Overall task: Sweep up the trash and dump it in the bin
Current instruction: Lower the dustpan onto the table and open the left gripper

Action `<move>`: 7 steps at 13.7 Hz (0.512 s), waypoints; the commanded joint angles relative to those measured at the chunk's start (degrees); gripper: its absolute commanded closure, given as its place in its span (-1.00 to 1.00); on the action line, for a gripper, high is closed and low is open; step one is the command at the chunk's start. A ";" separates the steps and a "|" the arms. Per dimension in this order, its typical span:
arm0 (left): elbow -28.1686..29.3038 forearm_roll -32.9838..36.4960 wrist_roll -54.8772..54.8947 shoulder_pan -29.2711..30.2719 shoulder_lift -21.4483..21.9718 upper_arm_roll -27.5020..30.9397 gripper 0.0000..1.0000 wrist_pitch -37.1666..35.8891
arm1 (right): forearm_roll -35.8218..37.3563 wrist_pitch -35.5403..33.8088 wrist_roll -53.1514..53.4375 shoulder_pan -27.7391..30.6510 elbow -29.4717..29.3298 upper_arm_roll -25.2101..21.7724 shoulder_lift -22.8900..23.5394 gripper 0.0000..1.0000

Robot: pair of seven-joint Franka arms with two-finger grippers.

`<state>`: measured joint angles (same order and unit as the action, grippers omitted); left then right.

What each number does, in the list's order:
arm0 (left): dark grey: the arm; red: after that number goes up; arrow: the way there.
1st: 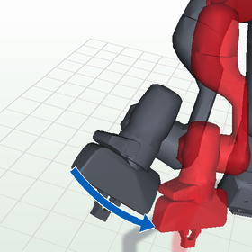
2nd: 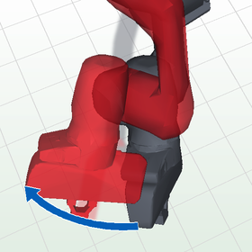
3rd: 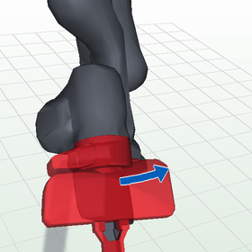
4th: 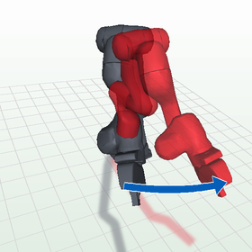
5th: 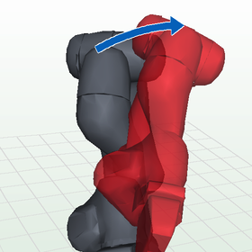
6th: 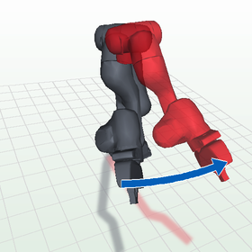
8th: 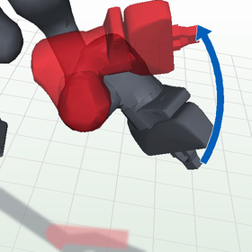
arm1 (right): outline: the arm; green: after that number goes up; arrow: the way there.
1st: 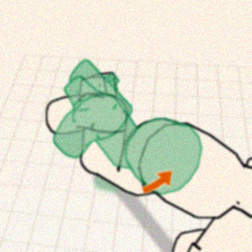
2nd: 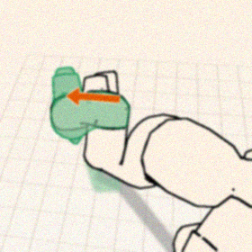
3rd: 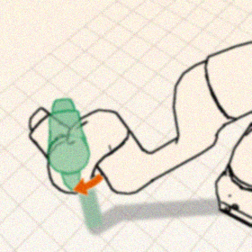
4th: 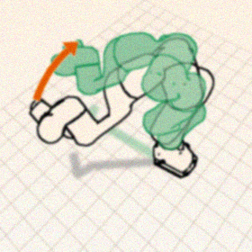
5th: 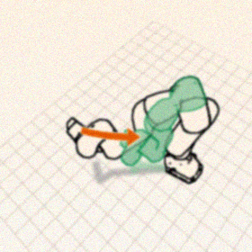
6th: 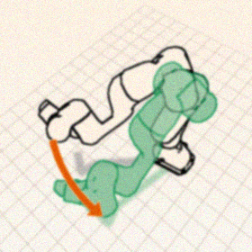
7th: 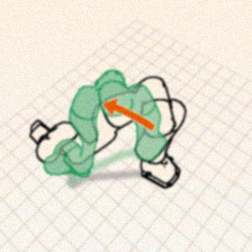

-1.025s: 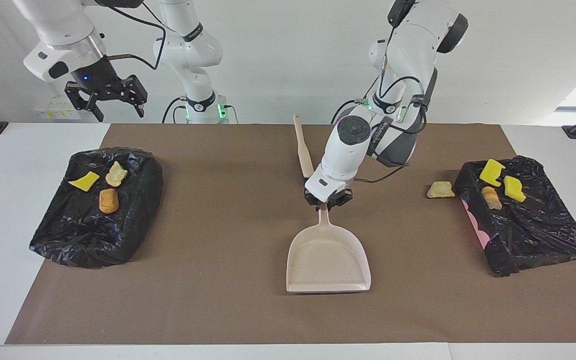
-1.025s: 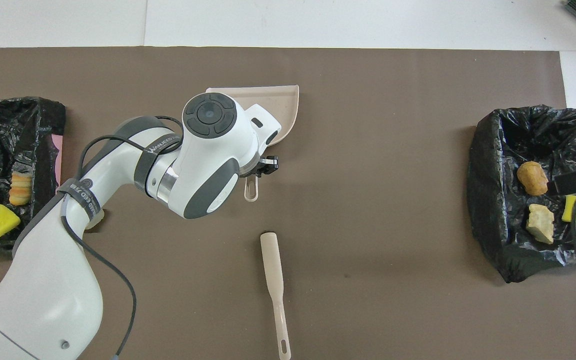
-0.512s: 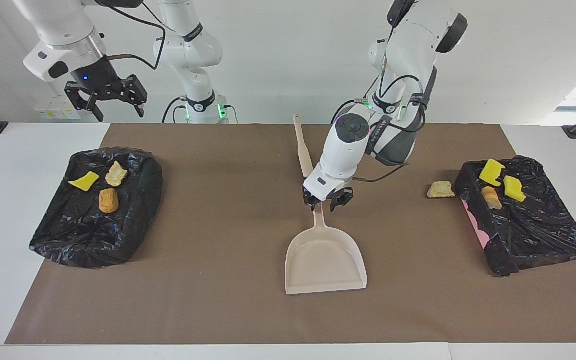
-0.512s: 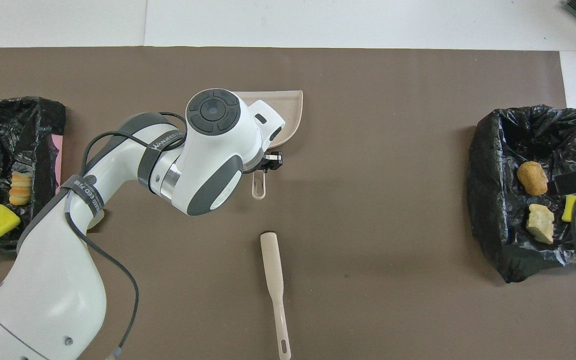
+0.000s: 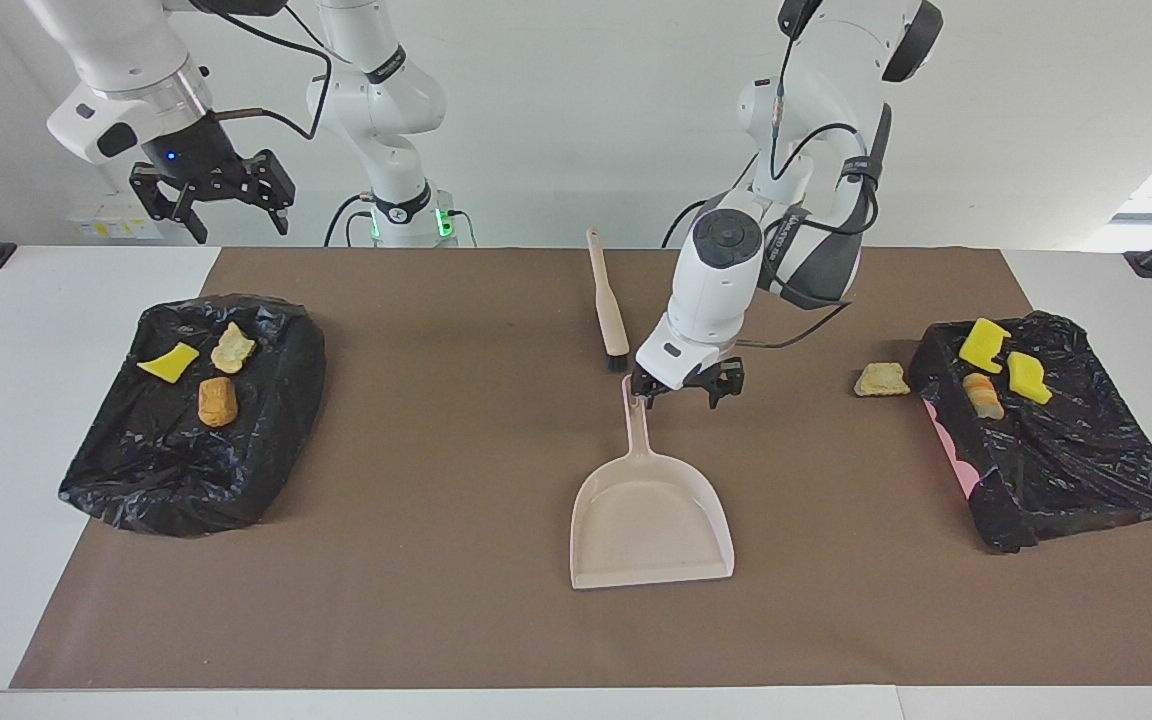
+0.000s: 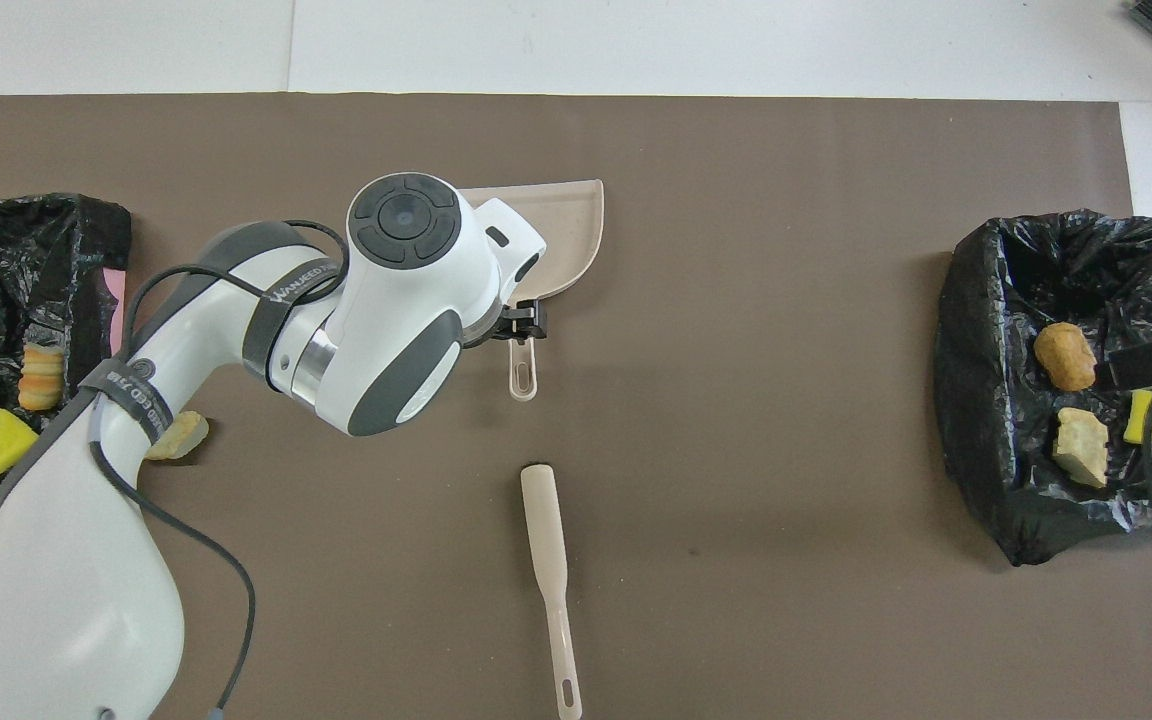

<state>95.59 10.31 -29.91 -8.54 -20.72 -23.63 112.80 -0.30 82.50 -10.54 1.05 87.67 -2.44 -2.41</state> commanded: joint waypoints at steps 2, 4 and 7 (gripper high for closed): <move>11.61 -0.47 8.45 0.28 10.85 6.82 -1.00 0.05 | 0.12 -1.03 0.17 0.00 -0.65 -0.02 0.12 -1.00; 15.31 -0.73 14.16 0.54 14.20 10.77 -1.00 0.58 | 0.12 -1.03 0.17 0.00 -0.65 0.07 0.12 -1.00; 16.20 -6.34 25.39 0.54 17.72 17.01 -1.00 -0.04 | 0.12 -1.03 0.17 0.00 -0.65 -0.02 0.12 -1.00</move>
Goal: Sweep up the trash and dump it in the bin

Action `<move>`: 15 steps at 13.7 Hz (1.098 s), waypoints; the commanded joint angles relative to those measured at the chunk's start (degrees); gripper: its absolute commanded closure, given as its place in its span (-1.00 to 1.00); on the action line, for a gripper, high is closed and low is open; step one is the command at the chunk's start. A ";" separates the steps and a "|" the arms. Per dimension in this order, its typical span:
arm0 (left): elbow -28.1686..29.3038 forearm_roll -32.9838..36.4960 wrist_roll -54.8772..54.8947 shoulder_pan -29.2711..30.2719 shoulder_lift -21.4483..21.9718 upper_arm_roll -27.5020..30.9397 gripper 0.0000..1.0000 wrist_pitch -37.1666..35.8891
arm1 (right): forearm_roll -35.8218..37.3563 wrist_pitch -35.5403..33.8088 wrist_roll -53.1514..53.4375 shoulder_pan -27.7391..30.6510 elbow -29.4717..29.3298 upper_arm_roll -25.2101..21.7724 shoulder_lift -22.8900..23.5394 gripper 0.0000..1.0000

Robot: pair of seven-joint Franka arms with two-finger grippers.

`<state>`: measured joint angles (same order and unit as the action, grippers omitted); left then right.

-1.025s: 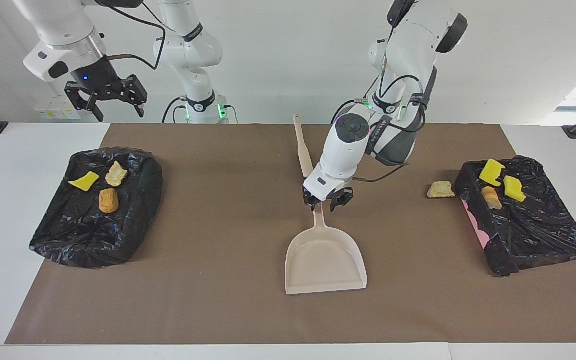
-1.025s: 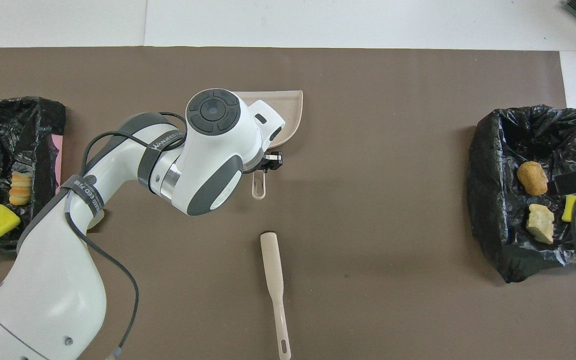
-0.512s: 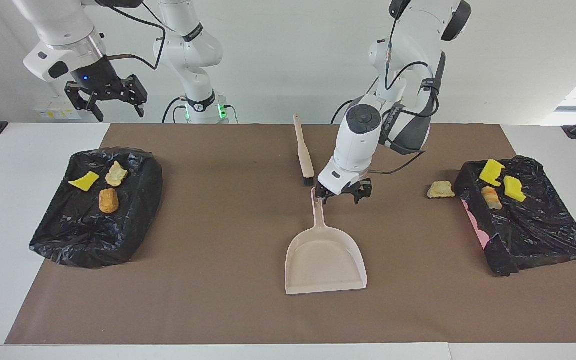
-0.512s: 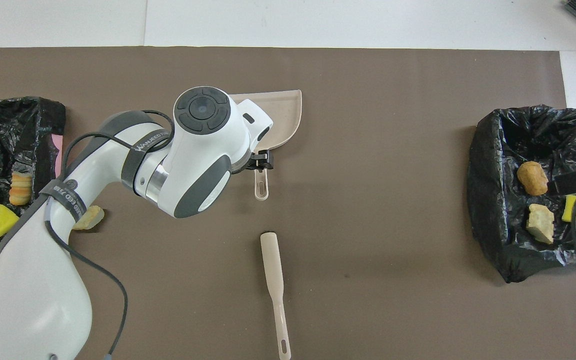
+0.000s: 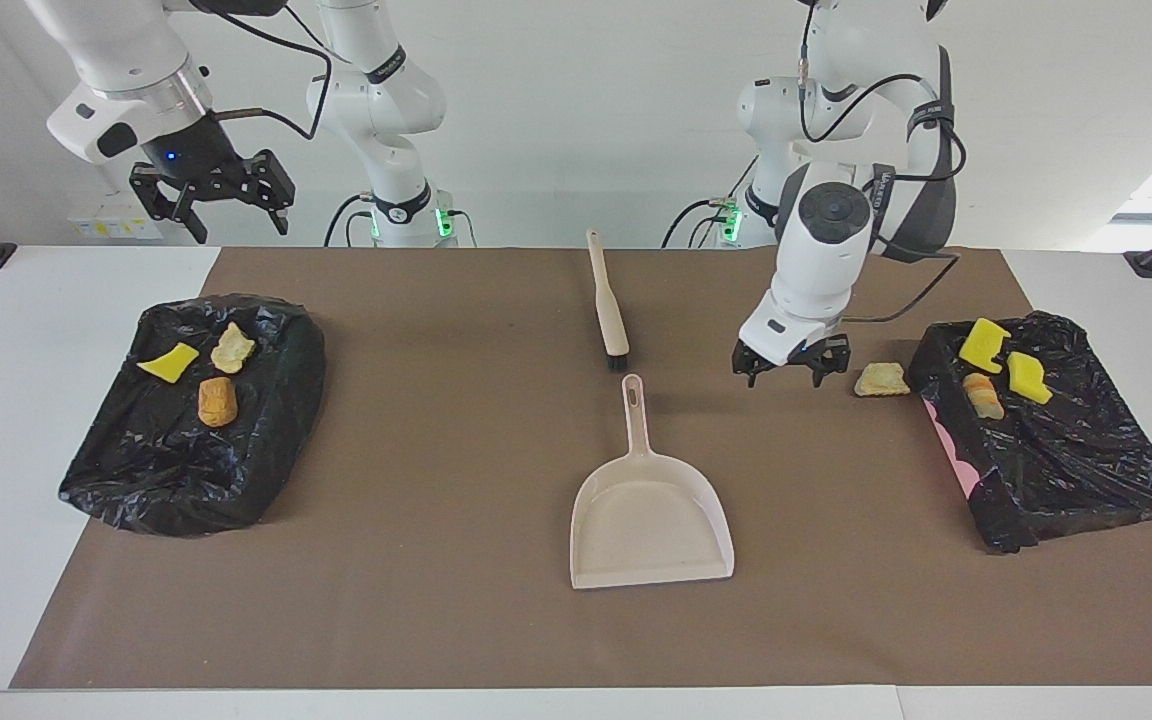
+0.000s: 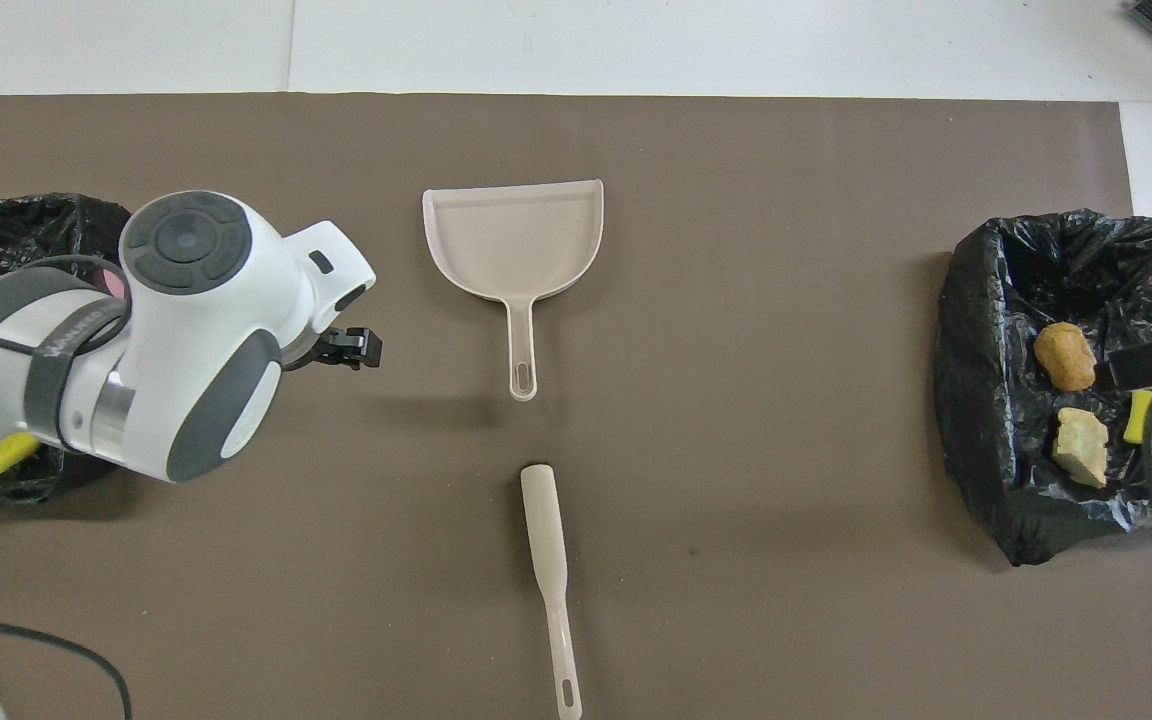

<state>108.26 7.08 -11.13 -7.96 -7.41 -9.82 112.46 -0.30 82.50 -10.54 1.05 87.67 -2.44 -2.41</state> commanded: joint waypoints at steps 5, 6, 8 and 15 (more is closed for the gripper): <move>7.93 -3.56 18.15 0.05 8.90 9.63 -1.00 0.31 | 0.12 -1.03 0.17 0.00 -0.65 0.07 0.12 -1.00; 7.93 -3.56 18.42 0.05 9.43 10.60 -1.00 0.13 | 0.12 -1.03 0.17 0.00 -0.65 0.07 0.12 -1.00; 7.67 -3.56 18.60 0.05 9.43 11.05 -1.00 -0.22 | 0.12 -1.03 0.17 0.00 -0.65 0.07 0.12 -1.00; -2.67 -4.78 21.33 1.01 8.56 12.63 -1.00 -8.72 | 0.12 -1.03 0.17 0.00 -0.65 -0.02 0.12 -1.00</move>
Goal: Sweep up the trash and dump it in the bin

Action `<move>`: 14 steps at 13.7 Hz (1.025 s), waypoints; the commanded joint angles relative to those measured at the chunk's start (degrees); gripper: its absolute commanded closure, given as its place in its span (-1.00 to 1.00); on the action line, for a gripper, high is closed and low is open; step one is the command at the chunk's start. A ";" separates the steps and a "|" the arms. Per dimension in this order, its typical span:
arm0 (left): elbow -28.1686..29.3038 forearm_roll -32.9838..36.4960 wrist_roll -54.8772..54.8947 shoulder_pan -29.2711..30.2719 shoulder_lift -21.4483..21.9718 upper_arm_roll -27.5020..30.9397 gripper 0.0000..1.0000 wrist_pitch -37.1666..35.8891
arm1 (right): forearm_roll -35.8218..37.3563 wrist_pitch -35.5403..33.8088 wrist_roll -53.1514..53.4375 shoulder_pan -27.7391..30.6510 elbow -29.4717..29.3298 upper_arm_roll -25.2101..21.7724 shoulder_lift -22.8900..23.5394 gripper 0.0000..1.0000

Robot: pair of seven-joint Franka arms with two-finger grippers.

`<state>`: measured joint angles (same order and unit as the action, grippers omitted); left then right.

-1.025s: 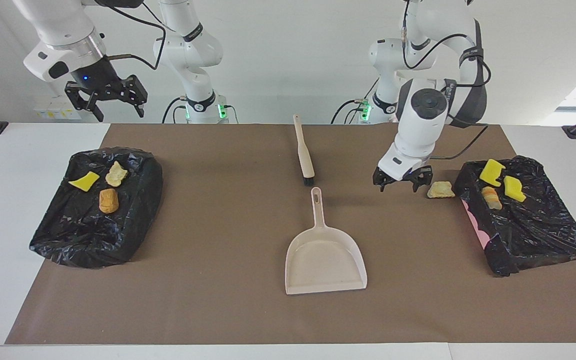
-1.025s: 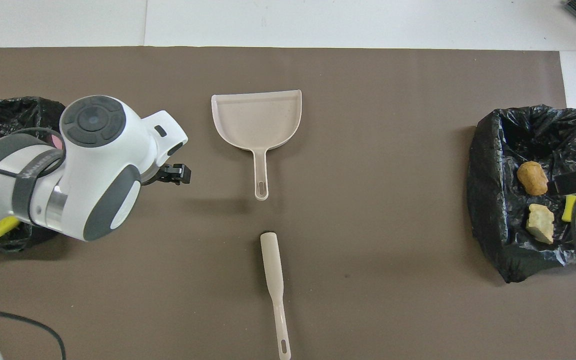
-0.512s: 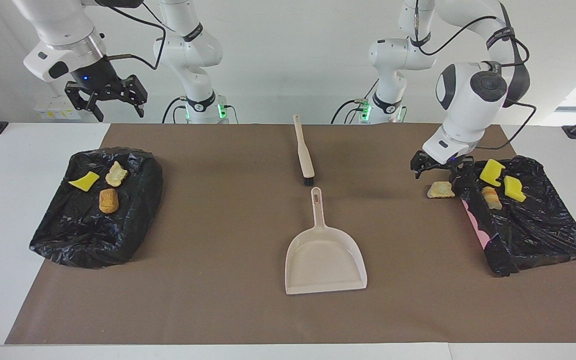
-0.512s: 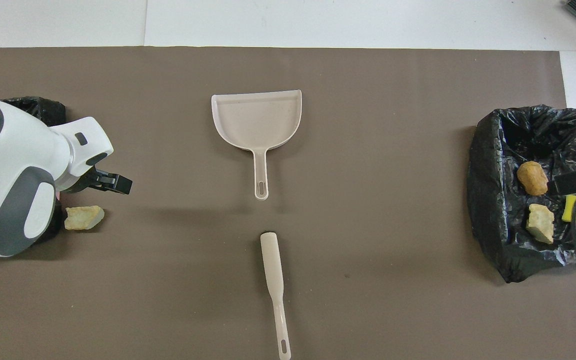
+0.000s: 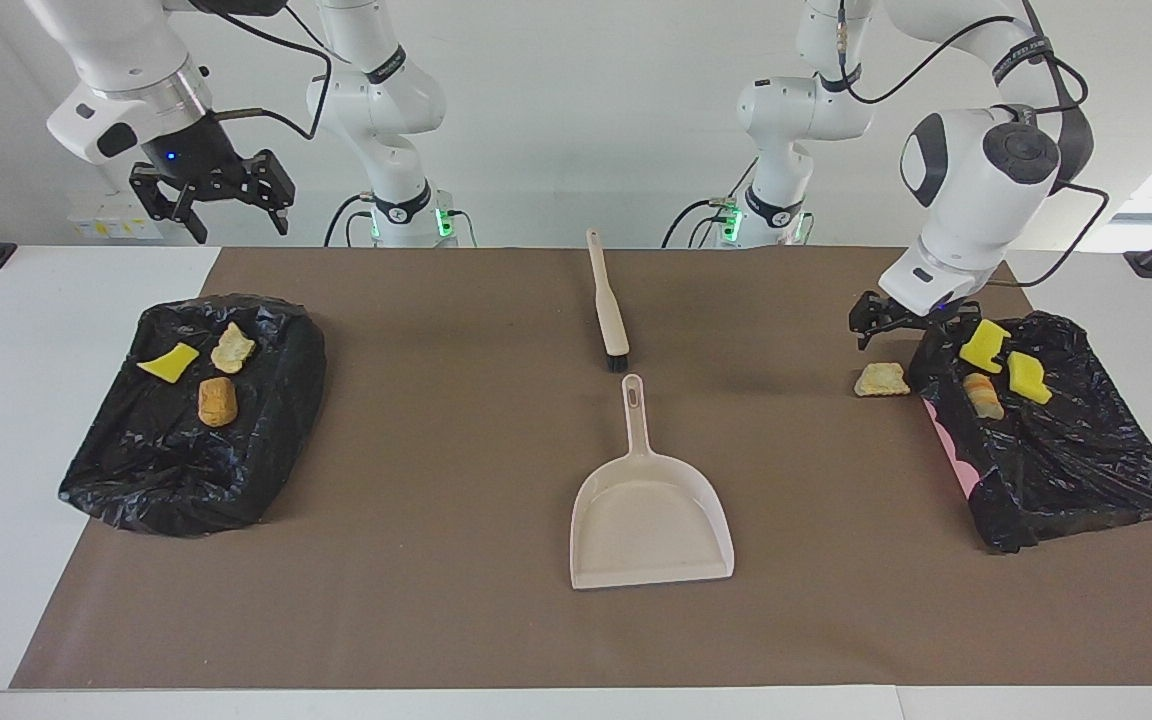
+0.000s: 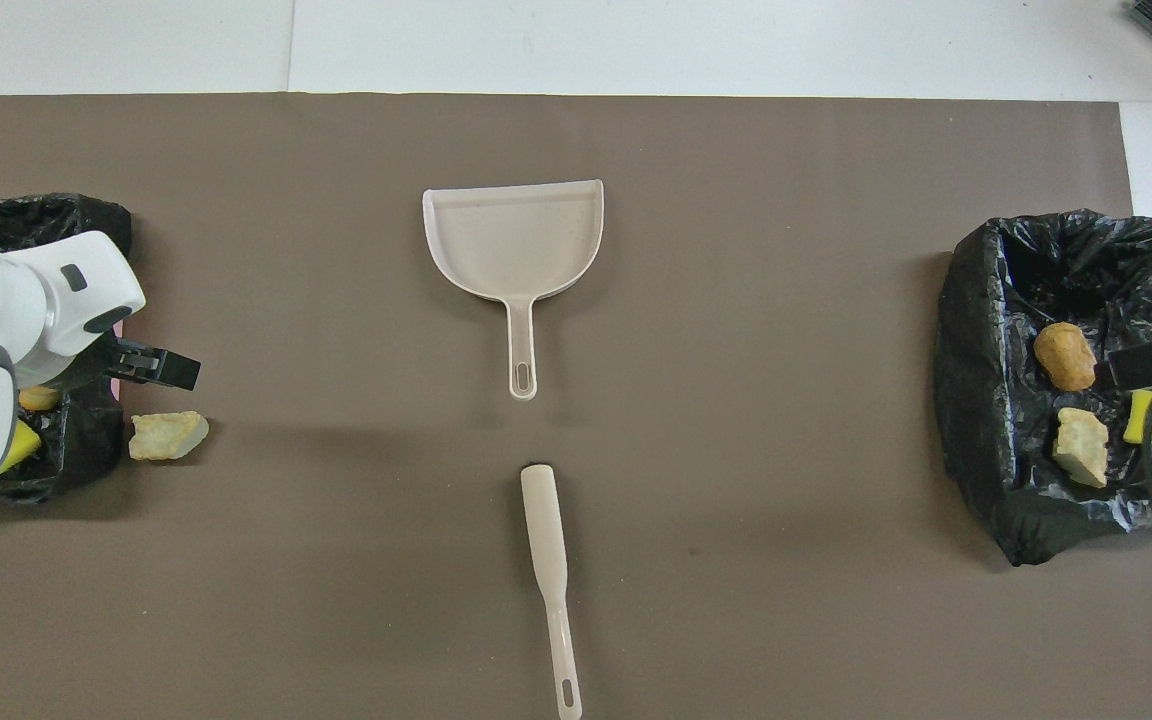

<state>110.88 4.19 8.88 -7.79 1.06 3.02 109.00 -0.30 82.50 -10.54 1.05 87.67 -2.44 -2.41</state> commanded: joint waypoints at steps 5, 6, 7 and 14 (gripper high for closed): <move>-18.58 -4.98 1.23 2.16 -0.71 0.06 -1.00 -16.27 | 0.12 -1.03 0.17 0.00 -0.65 -0.02 0.12 -1.00; -20.42 -5.33 1.23 2.16 -0.71 0.06 -1.00 -18.19 | 0.12 -1.03 0.17 0.00 -0.65 -0.02 0.12 -1.00; -22.44 -5.42 1.23 2.25 -0.71 0.15 -1.00 -20.82 | 0.12 -1.03 0.17 0.00 -0.65 0.07 0.12 -1.00; -27.21 -6.04 0.44 3.48 0.34 -1.26 -1.00 -29.46 | 0.12 -1.03 0.17 0.00 -0.65 0.07 0.12 -1.00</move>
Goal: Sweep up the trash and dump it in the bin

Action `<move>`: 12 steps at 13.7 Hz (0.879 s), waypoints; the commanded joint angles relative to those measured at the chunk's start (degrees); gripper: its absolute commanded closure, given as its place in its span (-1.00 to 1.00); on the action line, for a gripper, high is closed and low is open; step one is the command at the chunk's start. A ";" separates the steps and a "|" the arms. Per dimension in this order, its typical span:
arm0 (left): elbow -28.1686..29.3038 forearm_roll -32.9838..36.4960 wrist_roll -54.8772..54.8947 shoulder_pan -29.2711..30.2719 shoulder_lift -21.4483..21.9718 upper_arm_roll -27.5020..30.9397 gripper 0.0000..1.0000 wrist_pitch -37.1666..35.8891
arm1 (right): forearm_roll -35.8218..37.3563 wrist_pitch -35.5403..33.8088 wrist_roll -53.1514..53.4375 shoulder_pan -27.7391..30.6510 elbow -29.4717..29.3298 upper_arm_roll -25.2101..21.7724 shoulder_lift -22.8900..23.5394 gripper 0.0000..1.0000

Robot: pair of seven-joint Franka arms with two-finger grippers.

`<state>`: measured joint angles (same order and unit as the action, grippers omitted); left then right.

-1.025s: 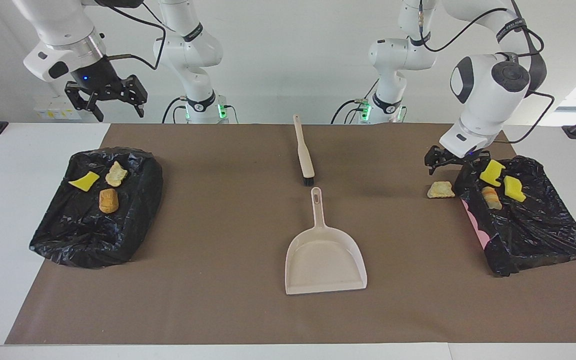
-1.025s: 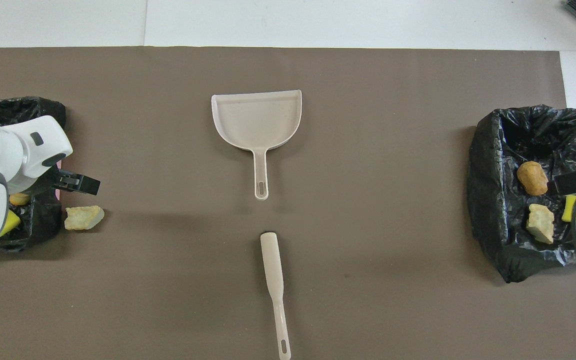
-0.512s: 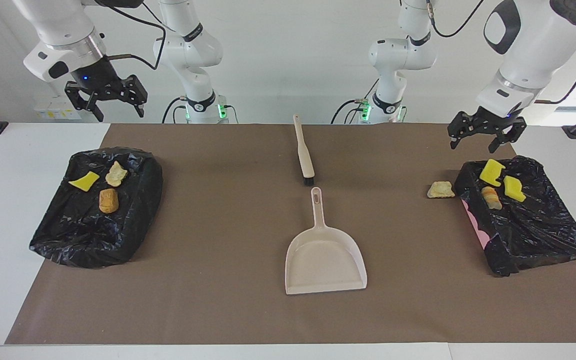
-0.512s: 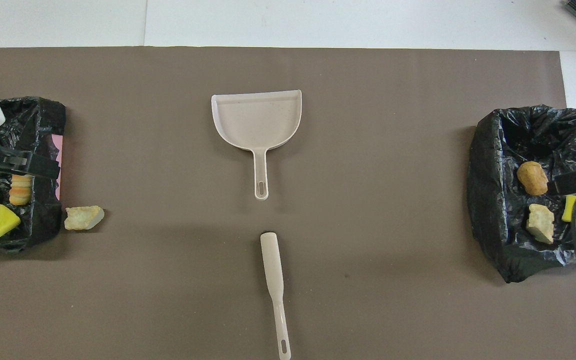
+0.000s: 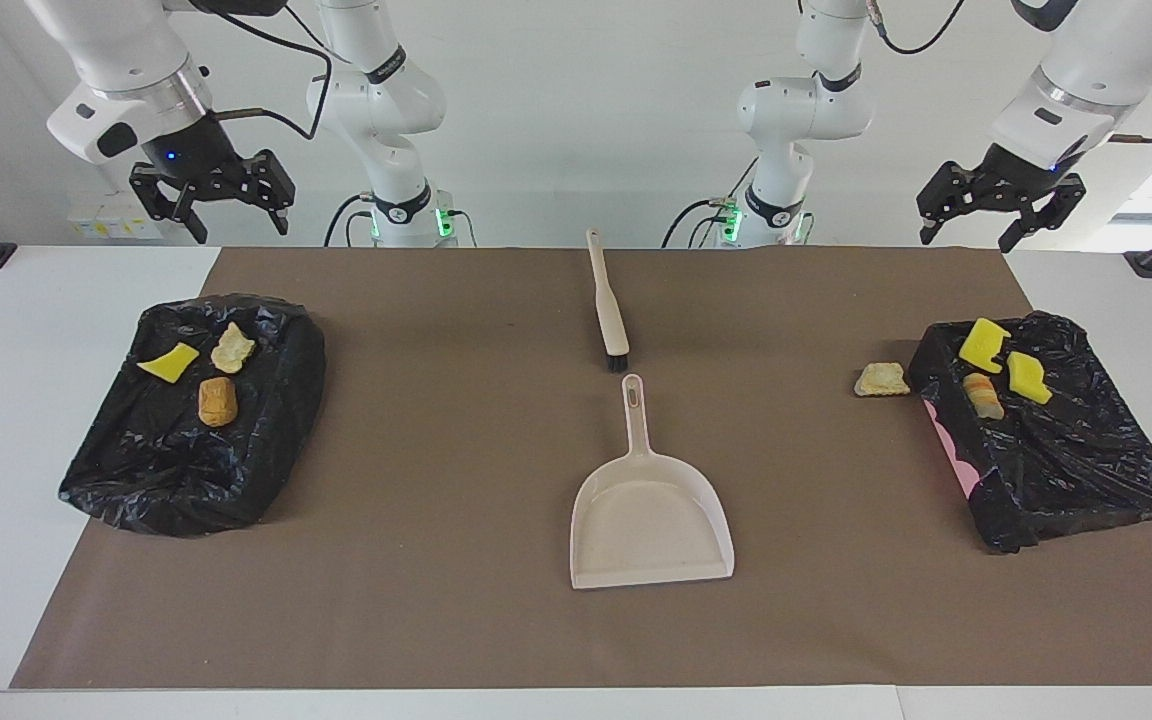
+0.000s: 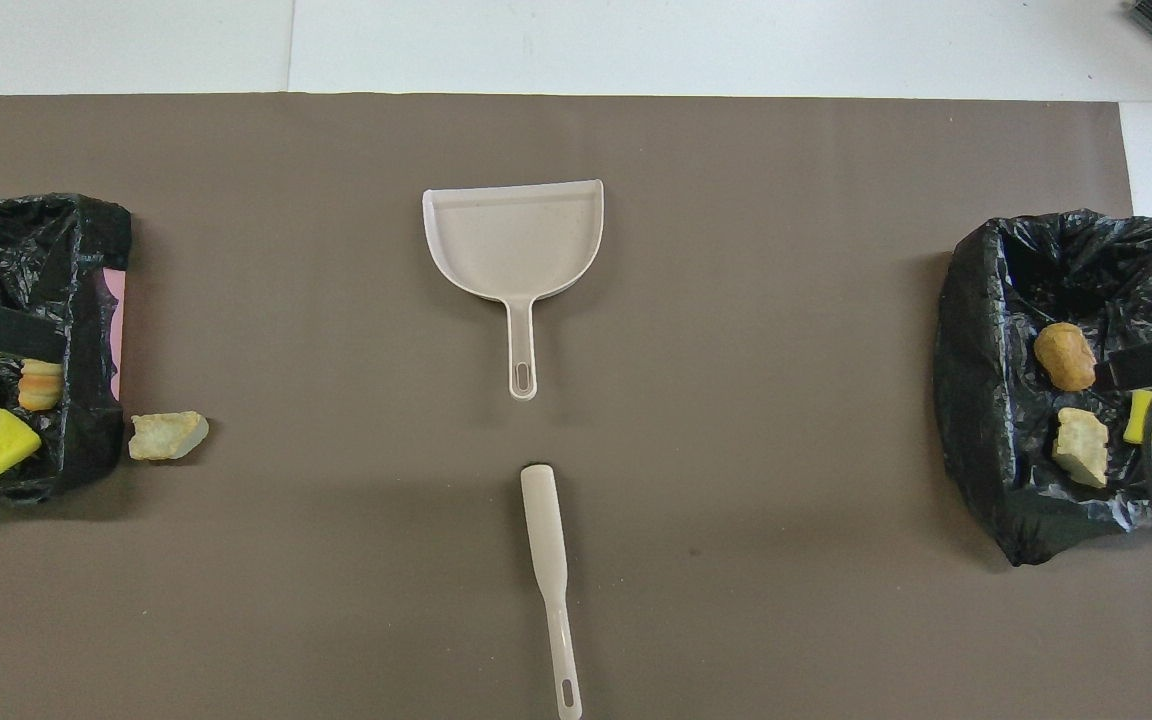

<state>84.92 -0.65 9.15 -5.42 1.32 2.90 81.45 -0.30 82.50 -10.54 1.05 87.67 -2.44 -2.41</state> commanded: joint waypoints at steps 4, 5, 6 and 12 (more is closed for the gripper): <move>-0.03 -1.11 -3.69 3.66 2.11 -5.44 -1.00 -2.00 | 0.12 -1.03 0.17 0.00 -0.65 0.07 0.12 -1.00; 0.76 -1.11 -3.70 3.66 2.54 -5.54 -1.00 -1.57 | 0.12 -1.03 0.17 0.00 -0.65 -0.02 0.12 -1.00; 0.86 -1.11 -3.70 3.57 2.55 -5.54 -1.00 -1.47 | 0.12 -1.03 0.17 0.00 -0.65 0.07 0.12 -1.00; 1.30 -0.93 -3.61 3.66 2.81 -5.45 -1.00 -1.47 | 0.12 -1.03 0.17 0.00 -0.65 0.07 0.12 -1.00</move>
<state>84.97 -0.89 5.99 -3.17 2.87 -1.75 80.35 -0.30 82.50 -10.54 1.05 87.67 -2.44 -2.41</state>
